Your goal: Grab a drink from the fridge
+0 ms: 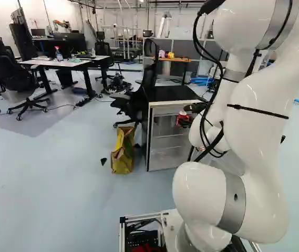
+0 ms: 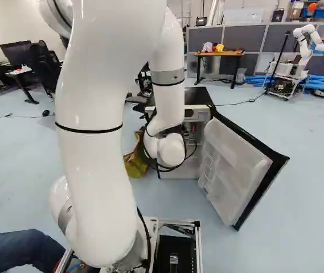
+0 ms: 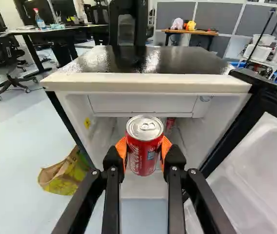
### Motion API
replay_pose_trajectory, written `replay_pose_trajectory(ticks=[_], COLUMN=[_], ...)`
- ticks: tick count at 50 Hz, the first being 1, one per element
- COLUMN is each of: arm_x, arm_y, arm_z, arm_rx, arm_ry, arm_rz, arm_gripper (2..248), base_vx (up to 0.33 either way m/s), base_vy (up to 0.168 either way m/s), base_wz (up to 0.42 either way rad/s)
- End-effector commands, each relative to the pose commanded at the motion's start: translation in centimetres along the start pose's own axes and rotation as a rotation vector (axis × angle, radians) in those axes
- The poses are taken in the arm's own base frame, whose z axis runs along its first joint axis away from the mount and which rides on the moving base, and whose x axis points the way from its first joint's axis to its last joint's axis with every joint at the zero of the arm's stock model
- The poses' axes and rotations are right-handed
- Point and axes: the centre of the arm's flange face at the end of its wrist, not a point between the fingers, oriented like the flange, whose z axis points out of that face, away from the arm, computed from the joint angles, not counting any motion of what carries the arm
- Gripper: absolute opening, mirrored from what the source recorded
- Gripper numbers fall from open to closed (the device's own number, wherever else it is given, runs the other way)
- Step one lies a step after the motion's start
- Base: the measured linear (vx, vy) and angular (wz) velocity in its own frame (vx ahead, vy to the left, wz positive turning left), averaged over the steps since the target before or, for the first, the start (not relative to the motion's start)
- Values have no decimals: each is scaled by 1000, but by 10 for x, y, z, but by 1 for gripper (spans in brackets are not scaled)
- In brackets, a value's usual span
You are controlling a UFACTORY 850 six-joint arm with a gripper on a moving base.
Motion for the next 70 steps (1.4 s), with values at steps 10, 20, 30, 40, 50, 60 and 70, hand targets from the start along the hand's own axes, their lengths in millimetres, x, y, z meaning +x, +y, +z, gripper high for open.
replay_pose_trajectory(ticks=[10, 20, 30, 40, 50, 60, 70], arm_x=[10, 20, 29, 38, 47, 55, 63], arm_y=[1, 1, 1, 0, 0, 0, 0], arm_z=[-5, -9, -14, -18, -23, -26, -26], arm_rx=[-28, -37, -42, -47, -52, -57, -60], arm_ry=[21, 42, 64, 84, 93, 96, 91], arm_rz=[-3, -13, -25, -38, -50, -62, -76], arm_gripper=[91, 91, 91, 91, 91, 91, 91], base_vx=[0, 0, 0, 0, 0, 0, 0], base_vy=[0, 0, 0, 0, 0, 0, 0], base_wz=[0, 0, 0, 0, 0, 0, 0])
